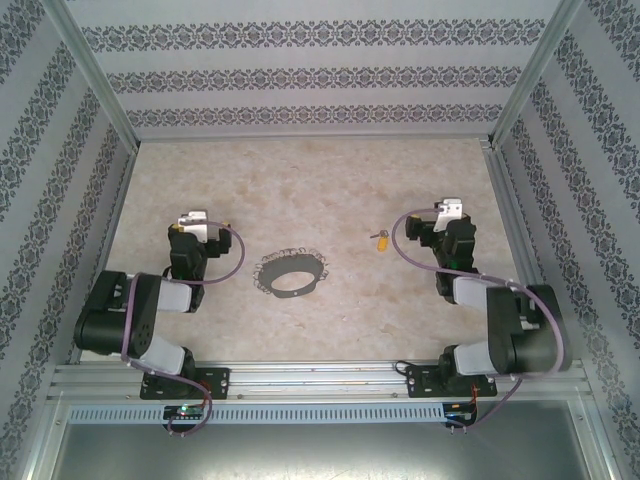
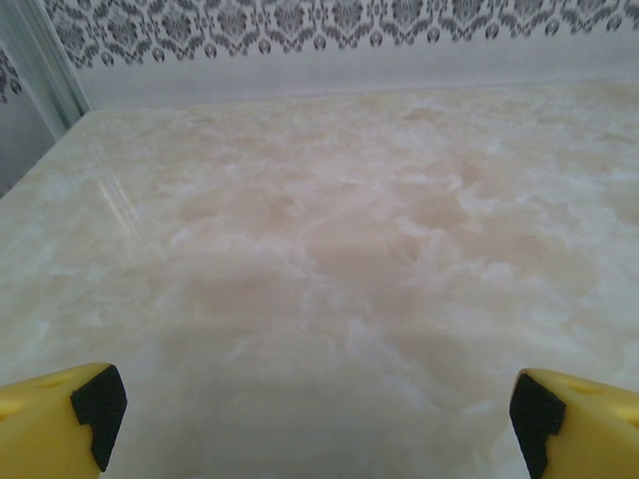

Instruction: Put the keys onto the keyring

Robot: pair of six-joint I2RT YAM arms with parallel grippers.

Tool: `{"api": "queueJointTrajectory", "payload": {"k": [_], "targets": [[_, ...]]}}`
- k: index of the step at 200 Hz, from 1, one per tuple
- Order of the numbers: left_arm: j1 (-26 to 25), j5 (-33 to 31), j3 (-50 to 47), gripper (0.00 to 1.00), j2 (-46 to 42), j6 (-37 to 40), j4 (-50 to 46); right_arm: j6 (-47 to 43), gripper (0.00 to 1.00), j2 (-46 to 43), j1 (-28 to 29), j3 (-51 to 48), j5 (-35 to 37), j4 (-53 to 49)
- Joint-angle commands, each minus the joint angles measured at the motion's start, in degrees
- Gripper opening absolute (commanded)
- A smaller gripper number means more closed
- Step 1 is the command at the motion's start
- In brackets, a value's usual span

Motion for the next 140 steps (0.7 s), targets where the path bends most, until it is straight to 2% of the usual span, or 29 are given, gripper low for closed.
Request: {"api": "queueJointTrajectory", "payload": {"k": [1, 26, 43, 63, 88, 109, 128, 140], "targets": [[-0.9, -0.8, 2.3, 1.00, -5.1, 0.4, -7.6, 2.0, 0.98, -5.6, -0.2, 1.2, 3.7, -4.3], [-1.4, -3.1, 3.6, 1.00, -12.2, -1.4, -14.7, 6.7, 0.98, -13.9, -1.1, 4.3, 4.0, -13.2], [-1.6, -3.1, 4.8, 1.00, -16.4, -7.3, -18.5, 20.9, 0.98, -17.8, -3.6, 6.9, 3.8, -20.8], [-3.6, -1.8, 5.5, 1.00, -19.3, -13.2, -19.5, 29.0, 0.98, -18.1, -7.8, 8.5, -9.7, -22.4], [-7.3, 1.3, 5.8, 1.00, -20.4, -18.1, -18.1, 30.5, 0.97, -16.5, -7.7, 9.4, -21.9, -23.0], [-11.4, 3.7, 7.2, 1.00, -19.9, -20.5, -19.2, 32.3, 0.87, -15.4, -5.9, 9.1, -29.4, -24.4], [-15.8, 4.9, 9.5, 1.00, -19.6, -21.7, -23.3, 31.7, 0.79, -15.3, -1.3, 9.1, -31.4, -29.4], [-18.8, 5.4, 10.9, 1.00, -19.6, -22.2, -27.3, 30.4, 0.77, -16.2, 3.0, 9.0, -29.9, -33.8]]}}
